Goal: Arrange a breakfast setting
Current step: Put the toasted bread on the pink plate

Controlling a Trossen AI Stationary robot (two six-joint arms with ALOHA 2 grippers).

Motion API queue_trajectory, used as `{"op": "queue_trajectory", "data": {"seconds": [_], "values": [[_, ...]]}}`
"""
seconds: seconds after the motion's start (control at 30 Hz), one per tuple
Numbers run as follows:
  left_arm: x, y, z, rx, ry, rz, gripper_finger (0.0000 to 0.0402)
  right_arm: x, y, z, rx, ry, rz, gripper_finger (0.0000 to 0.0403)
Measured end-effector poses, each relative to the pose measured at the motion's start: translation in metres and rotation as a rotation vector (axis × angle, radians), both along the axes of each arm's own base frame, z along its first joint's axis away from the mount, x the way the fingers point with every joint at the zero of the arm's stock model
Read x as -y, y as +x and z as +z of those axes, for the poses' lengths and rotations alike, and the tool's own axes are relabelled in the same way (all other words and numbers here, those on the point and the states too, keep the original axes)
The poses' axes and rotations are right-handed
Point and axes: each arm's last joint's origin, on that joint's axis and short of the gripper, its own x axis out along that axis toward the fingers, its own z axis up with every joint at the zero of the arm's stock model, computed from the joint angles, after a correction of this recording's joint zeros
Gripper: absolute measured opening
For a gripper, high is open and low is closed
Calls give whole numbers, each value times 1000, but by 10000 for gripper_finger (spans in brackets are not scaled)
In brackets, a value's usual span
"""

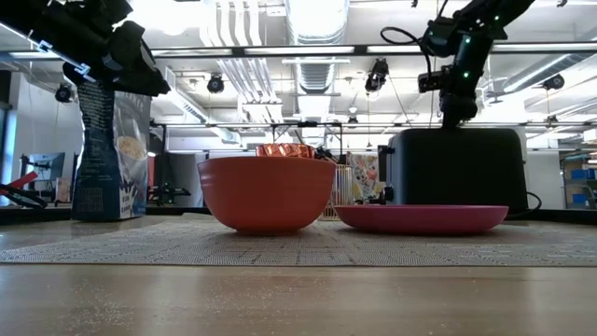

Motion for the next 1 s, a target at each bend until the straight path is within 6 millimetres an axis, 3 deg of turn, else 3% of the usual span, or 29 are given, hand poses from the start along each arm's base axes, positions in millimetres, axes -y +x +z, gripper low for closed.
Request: {"op": "queue_trajectory", "data": {"seconds": [1.0], "values": [[0,0,0,-5,3,-3,139,-57,-38,59,342,-150,47,28]]}}
